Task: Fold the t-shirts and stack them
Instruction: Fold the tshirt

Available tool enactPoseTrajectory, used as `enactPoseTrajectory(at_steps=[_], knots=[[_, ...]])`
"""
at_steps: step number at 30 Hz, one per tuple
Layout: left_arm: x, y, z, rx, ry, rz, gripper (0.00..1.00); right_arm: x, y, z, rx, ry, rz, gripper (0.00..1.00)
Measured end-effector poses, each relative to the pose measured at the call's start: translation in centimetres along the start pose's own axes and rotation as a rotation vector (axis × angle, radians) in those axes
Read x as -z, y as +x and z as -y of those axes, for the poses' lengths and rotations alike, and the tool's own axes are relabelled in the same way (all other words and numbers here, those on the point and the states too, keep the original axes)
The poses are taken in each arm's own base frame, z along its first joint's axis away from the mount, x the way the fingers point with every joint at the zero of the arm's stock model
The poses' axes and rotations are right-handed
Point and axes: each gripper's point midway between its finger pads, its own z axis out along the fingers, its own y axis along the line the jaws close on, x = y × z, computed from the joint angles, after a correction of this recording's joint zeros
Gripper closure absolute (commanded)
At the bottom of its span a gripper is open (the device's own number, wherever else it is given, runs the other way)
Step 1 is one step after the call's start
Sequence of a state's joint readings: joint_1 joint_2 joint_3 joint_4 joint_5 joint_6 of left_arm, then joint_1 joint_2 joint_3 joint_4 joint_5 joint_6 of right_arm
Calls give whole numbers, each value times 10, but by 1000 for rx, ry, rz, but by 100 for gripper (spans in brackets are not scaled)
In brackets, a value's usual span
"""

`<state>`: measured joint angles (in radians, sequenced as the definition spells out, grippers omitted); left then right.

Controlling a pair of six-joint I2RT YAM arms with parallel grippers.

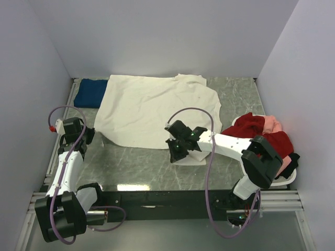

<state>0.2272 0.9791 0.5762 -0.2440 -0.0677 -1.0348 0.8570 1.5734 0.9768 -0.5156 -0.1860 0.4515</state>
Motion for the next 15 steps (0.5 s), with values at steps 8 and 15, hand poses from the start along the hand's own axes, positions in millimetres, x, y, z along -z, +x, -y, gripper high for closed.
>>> enactPoseTrajectory(at_steps=[8, 15], knots=[[0, 0, 0, 0, 0, -1, 100, -22, -7, -45, -123, -201, -84, 75], [1, 3, -5, -1, -5, -3, 100, 3, -28, -49, -190, -222, 67, 49]])
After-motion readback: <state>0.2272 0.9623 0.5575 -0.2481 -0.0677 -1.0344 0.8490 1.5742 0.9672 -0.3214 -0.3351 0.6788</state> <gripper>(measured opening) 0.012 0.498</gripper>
